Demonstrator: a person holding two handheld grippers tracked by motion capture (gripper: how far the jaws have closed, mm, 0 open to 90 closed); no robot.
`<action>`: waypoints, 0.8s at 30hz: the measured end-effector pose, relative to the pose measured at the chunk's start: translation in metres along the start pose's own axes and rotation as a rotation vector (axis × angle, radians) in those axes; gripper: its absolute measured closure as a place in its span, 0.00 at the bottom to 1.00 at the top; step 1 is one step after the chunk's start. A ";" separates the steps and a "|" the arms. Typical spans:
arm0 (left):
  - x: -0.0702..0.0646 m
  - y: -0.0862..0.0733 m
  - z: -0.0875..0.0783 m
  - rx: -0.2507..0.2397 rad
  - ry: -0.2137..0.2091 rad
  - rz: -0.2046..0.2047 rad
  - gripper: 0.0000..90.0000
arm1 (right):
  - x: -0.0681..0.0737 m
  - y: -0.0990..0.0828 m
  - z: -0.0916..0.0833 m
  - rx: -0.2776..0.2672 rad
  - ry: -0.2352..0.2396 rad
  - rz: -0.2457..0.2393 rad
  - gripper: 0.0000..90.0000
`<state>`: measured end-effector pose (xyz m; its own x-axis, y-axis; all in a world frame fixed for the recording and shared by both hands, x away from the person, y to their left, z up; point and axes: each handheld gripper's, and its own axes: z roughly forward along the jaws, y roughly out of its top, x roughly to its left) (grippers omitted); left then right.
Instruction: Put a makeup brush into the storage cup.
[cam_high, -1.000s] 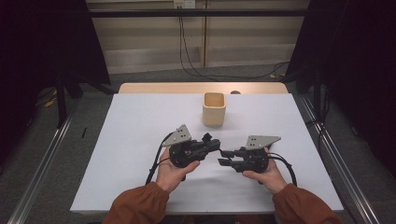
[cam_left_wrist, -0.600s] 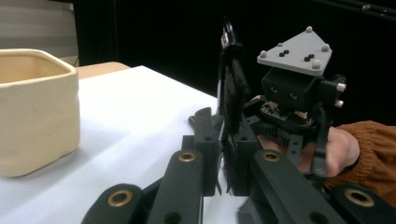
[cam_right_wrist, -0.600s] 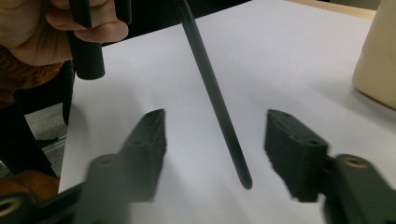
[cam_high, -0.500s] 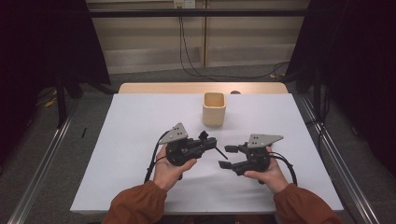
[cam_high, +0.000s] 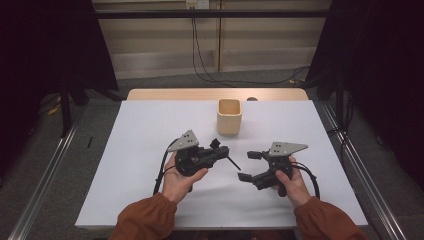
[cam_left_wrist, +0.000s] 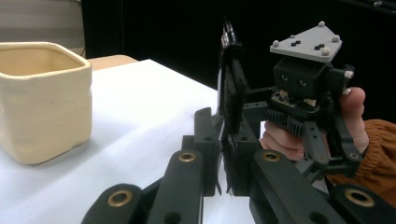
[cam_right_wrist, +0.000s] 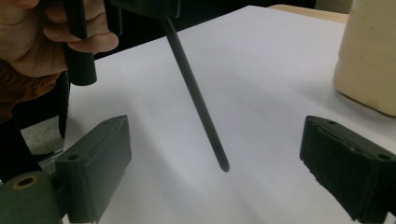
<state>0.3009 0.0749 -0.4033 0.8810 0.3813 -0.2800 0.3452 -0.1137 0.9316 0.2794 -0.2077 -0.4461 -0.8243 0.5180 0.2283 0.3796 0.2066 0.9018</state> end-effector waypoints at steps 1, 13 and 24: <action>0.000 0.001 -0.001 0.004 0.001 0.000 0.95 | 0.000 0.000 -0.001 -0.003 -0.019 0.001 0.09; 0.002 0.003 -0.006 0.069 0.017 -0.011 0.95 | 0.004 -0.005 -0.015 -0.063 -0.123 -0.020 0.06; 0.005 0.008 -0.013 0.116 0.026 -0.007 0.95 | 0.008 -0.016 -0.032 -0.134 -0.214 -0.045 0.05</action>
<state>0.3039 0.0877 -0.3943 0.8705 0.4057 -0.2786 0.3873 -0.2155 0.8964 0.2536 -0.2332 -0.4470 -0.7263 0.6774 0.1170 0.2735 0.1286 0.9532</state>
